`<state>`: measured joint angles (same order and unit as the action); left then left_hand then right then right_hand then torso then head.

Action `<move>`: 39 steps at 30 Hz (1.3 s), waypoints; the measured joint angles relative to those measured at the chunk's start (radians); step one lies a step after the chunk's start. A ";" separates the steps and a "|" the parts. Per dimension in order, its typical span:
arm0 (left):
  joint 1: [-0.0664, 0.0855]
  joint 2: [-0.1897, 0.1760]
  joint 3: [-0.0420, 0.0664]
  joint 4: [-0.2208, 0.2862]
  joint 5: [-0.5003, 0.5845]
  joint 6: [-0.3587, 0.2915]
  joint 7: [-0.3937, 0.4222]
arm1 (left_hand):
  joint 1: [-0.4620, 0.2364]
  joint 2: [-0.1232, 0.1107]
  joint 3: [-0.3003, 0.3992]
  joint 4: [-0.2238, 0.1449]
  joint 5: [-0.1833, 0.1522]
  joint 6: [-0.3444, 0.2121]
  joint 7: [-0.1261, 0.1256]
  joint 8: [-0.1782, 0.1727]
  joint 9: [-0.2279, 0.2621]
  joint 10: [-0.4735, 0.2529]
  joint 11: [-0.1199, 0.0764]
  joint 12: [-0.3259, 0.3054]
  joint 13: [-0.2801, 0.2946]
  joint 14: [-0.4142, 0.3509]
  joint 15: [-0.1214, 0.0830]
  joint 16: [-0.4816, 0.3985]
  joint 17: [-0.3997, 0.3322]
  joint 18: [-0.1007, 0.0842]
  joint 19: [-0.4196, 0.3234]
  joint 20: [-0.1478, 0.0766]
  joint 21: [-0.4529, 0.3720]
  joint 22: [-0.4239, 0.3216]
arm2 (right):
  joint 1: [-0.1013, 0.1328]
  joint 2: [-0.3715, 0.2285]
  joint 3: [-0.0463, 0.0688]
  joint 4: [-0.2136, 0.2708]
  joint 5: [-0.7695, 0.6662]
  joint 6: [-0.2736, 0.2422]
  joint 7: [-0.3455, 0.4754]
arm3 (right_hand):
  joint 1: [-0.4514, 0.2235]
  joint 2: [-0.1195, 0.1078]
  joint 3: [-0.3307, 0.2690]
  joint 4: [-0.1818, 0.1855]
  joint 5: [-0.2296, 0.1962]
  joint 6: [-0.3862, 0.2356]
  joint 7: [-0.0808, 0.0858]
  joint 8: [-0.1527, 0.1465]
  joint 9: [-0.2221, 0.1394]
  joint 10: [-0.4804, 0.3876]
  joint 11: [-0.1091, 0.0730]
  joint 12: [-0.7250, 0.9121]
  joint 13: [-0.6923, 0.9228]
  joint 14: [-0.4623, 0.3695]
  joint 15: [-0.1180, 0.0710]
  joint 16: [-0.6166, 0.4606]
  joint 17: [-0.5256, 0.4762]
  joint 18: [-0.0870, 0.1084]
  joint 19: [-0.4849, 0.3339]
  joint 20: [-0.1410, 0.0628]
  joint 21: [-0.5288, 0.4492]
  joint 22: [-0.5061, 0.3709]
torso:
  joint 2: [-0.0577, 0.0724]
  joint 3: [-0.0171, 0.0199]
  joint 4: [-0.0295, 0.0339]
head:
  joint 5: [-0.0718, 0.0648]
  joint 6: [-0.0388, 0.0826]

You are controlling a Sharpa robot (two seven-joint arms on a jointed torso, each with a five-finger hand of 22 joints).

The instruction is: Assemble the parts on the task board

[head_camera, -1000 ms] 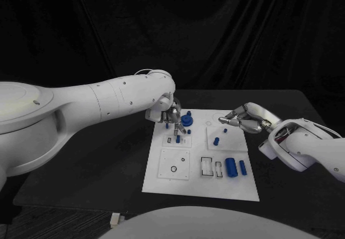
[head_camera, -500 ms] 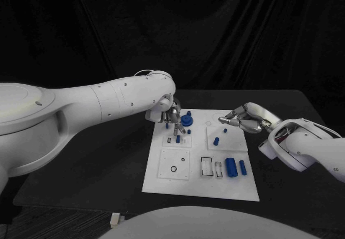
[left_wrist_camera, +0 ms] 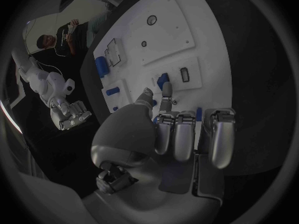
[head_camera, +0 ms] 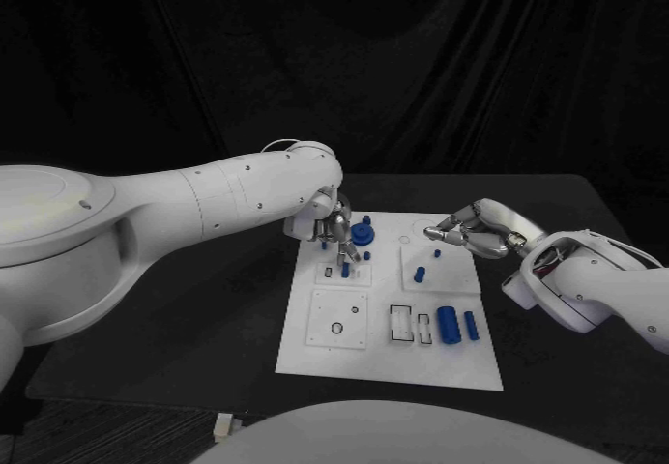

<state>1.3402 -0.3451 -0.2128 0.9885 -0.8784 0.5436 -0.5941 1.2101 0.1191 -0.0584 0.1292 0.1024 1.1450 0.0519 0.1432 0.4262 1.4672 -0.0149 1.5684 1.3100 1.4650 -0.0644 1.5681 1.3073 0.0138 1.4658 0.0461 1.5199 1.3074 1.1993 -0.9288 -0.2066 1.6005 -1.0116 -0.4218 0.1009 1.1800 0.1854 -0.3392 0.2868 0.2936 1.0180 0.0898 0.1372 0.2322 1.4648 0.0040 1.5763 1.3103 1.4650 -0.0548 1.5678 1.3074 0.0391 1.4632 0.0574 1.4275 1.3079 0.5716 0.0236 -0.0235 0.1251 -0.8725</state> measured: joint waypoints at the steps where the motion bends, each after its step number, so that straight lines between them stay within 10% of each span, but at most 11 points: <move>1: -0.001 0.000 0.000 0.000 0.000 0.000 0.000 | 0.000 0.000 0.001 -0.001 0.000 0.000 0.000 0.000 0.000 0.000 0.000 0.000 0.000 0.000 0.000 0.000 0.000 0.000 0.000 0.000 0.000 0.000 | 0.000 0.000 0.000 0.000 0.000 0.000 0.000 | 0.000 0.000 0.000 0.000 0.000 0.000 0.000 0.000 0.000 0.000 0.000 0.000 0.000 0.000 0.000 0.000 0.000 0.000 0.000 0.000 0.000 0.000 | 0.000 0.0001 0.0000 | 0.000 0.000; 28: -0.016 0.009 0.000 -0.017 -0.002 0.007 -0.001 | 0.000 0.000 0.034 -0.039 0.004 -0.021 0.007 -0.021 0.010 0.000 0.001 0.000 0.001 0.000 0.000 0.000 0.001 0.000 0.000 0.000 -0.014 0.000 | 0.000 0.002 0.000 -0.002 0.000 0.001 0.001 | 0.005 0.005 0.000 0.000 0.000 0.000 0.000 0.000 0.000 0.000 0.000 -0.002 0.001 0.000 0.000 0.000 0.000 0.000 0.000 0.000 0.000 0.000 | 0.000 0.0000 -0.0002 | 0.002 0.000; 39: -0.021 0.011 0.001 -0.022 -0.001 0.008 -0.001 | 0.024 -0.008 0.093 -0.105 0.065 -0.019 0.005 -0.034 0.013 -0.001 0.002 0.003 0.000 0.000 0.000 0.000 0.001 0.000 0.000 0.000 -0.022 0.000 | 0.000 0.002 0.000 -0.002 0.000 0.000 0.001 | 0.006 0.006 0.000 0.000 0.000 0.000 0.000 0.000 0.000 0.000 0.000 -0.001 0.000 0.000 0.000 0.000 0.000 0.000 0.000 0.000 0.000 0.000 | 0.000 0.0000 -0.0002 | 0.005 0.000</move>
<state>1.3197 -0.3339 -0.2118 0.9668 -0.8794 0.5511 -0.5951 1.2345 0.1111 0.0350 0.0246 0.1675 1.1260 0.0567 0.1090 0.4395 1.4661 -0.0127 1.5716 1.3102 1.4650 -0.0642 1.5681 1.3081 0.0139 1.4657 0.0462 1.4978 1.3074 1.1993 -0.9273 -0.2066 1.5989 -1.0116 -0.4213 0.1021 1.1857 0.1911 -0.3391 0.2868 0.2936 1.0180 0.0898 0.1373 0.2322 1.4647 0.0040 1.5750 1.3101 1.4649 -0.0547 1.5678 1.3073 0.0392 1.4632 0.0574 1.4274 1.3075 0.5715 0.0236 -0.0237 0.1297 -0.8725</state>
